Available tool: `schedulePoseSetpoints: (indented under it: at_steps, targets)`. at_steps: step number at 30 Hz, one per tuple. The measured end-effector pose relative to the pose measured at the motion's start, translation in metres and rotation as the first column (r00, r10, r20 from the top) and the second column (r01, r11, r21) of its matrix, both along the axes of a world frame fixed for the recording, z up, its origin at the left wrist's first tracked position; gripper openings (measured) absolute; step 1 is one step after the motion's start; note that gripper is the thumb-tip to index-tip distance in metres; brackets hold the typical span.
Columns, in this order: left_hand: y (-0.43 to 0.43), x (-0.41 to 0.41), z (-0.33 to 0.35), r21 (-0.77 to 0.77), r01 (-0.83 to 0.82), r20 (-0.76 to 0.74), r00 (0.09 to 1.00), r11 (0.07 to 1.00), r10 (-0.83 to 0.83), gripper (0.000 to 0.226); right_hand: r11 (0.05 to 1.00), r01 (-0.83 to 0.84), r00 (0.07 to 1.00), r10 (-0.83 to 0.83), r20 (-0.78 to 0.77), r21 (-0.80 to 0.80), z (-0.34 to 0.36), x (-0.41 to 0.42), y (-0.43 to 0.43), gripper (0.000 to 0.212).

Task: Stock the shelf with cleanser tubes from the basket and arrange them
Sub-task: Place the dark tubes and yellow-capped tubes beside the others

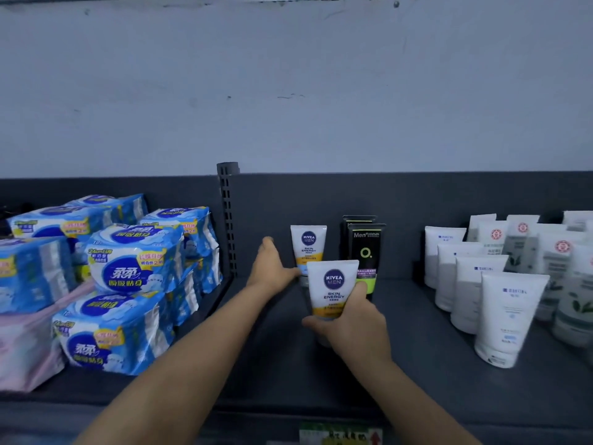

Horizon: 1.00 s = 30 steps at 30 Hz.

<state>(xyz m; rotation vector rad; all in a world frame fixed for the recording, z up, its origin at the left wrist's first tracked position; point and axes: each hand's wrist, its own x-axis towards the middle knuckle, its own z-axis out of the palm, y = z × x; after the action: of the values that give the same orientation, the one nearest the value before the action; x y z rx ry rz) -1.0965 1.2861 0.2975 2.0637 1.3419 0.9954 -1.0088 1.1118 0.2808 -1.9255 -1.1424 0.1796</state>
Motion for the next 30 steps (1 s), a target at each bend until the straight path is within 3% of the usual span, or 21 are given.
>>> schedulePoseSetpoints:
  at_steps: [2,5,9,13,19,21,24,30]
  targets:
    - [0.003,-0.011,0.000,0.006,0.030,0.009,1.000,1.000,-0.030,0.058,0.999,-0.022,1.000,0.022,-0.003,-0.050,0.005,0.000,0.001,0.075]
    - [-0.002,-0.028,0.008,-0.045,0.216,0.052,0.976,0.975,-0.214,0.033,0.995,-0.030,0.999,0.026,-0.043,-0.095,0.013,0.001,0.004,0.083]
    - [-0.022,-0.046,0.016,-0.168,0.476,-0.008,0.875,0.863,-0.484,0.034,0.994,-0.024,0.995,0.013,-0.099,-0.102,0.016,0.005,0.021,0.086]
    - [-0.028,-0.049,0.002,-0.203,0.553,0.044,0.830,0.808,-0.556,0.041,0.997,-0.030,0.997,0.025,-0.068,-0.077,0.010,0.002,0.046,0.084]
    - [-0.023,-0.037,-0.018,-0.054,0.382,0.174,0.913,0.922,-0.368,0.032,0.996,-0.038,0.998,0.035,-0.050,-0.076,0.008,-0.002,0.076,0.072]
    - [-0.023,-0.033,-0.020,0.007,0.347,0.226,0.913,0.938,-0.339,0.024,0.996,-0.026,0.999,0.023,-0.031,-0.085,0.009,-0.001,0.086,0.066]
    - [-0.020,-0.025,-0.021,0.100,0.301,0.227,0.921,0.948,-0.316,0.029,0.997,-0.015,1.000,0.014,-0.019,-0.082,0.009,-0.002,0.097,0.054]
    - [-0.007,-0.013,-0.022,0.112,0.259,0.253,0.926,0.959,-0.280,0.025,0.995,-0.020,0.999,0.016,-0.042,-0.094,0.009,0.006,0.111,0.060]
